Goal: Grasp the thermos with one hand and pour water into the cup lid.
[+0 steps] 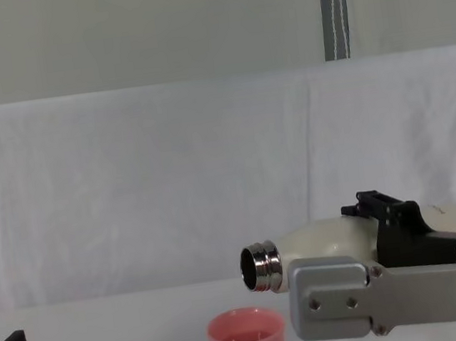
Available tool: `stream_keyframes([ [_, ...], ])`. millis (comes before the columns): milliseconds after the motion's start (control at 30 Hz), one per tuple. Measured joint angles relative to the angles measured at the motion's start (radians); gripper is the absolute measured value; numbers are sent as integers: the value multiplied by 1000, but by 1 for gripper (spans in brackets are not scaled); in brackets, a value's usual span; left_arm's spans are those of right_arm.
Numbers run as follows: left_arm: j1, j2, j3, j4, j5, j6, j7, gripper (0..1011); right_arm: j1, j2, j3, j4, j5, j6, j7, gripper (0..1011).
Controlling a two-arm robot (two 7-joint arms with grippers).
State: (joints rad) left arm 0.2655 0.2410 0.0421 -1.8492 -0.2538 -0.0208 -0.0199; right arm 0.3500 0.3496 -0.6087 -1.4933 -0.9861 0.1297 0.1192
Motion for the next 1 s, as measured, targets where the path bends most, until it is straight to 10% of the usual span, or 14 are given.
stream_keyframes([
  [1000,0,0,0,0,0,0,0,1001,-3,9,-4,-19,-42,24,11,950],
])
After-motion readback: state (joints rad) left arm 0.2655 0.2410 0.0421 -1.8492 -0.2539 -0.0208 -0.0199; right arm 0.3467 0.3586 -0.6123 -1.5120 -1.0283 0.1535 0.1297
